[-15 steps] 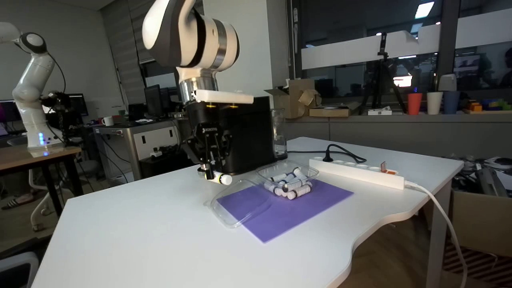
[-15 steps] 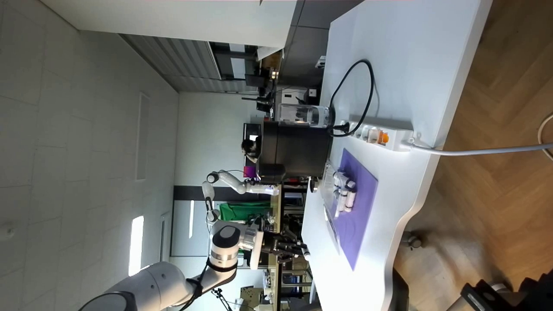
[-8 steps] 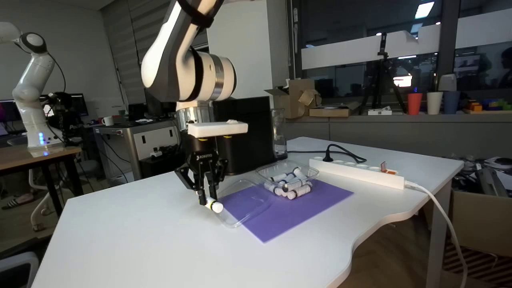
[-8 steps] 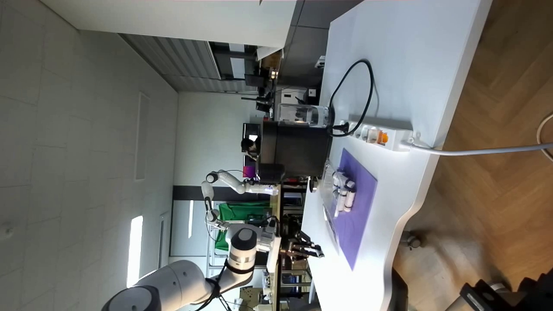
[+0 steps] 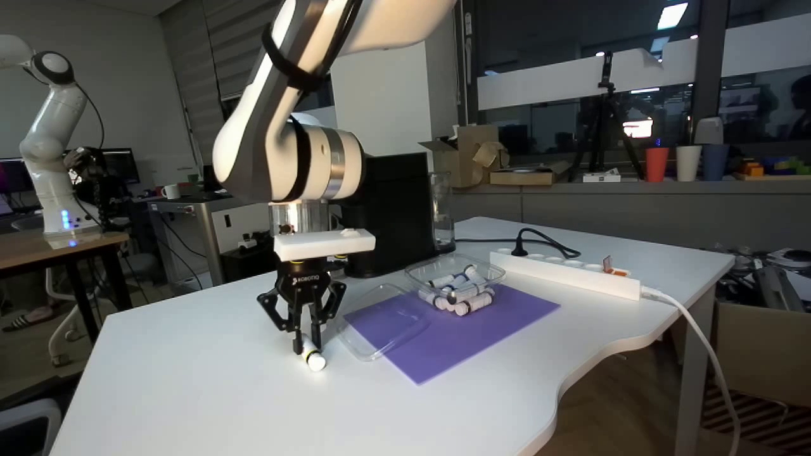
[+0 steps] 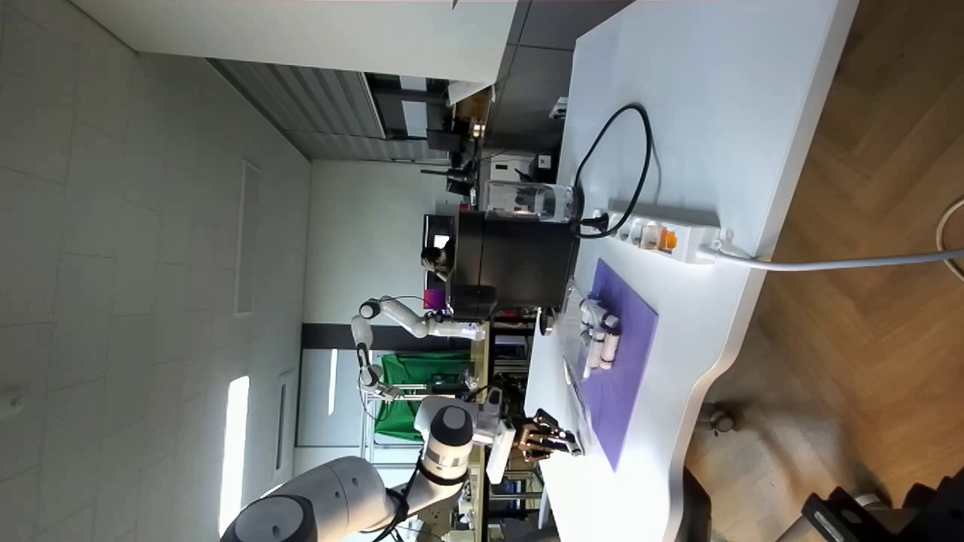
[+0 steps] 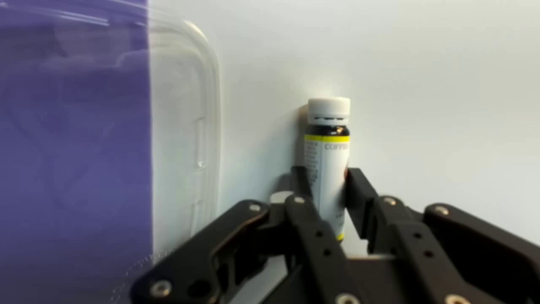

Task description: Pick up the bottle from the table and put it inside the clear bowl, turn off the white extension cable, take out one bottle from the clear bowl and place it on the left side of the table

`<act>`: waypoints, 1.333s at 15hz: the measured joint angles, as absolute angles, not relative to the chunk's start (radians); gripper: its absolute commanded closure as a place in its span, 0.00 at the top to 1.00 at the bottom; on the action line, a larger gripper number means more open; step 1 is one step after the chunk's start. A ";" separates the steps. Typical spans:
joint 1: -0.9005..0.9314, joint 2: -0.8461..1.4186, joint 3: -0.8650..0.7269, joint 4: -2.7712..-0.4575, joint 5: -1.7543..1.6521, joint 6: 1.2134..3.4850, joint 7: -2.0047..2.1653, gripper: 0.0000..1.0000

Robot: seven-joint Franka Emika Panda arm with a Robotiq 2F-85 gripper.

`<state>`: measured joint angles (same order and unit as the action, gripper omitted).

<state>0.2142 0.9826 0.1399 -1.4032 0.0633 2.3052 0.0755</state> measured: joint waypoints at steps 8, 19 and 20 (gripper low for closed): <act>0.237 1.006 0.137 -1.369 0.063 2.304 0.099 0.73; 0.247 1.007 0.134 -1.317 0.058 2.234 0.099 1.00; 0.251 1.007 0.132 -1.308 0.057 2.211 0.099 1.00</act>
<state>0.2506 1.0065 0.1324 -1.3077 0.0570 2.2110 0.0986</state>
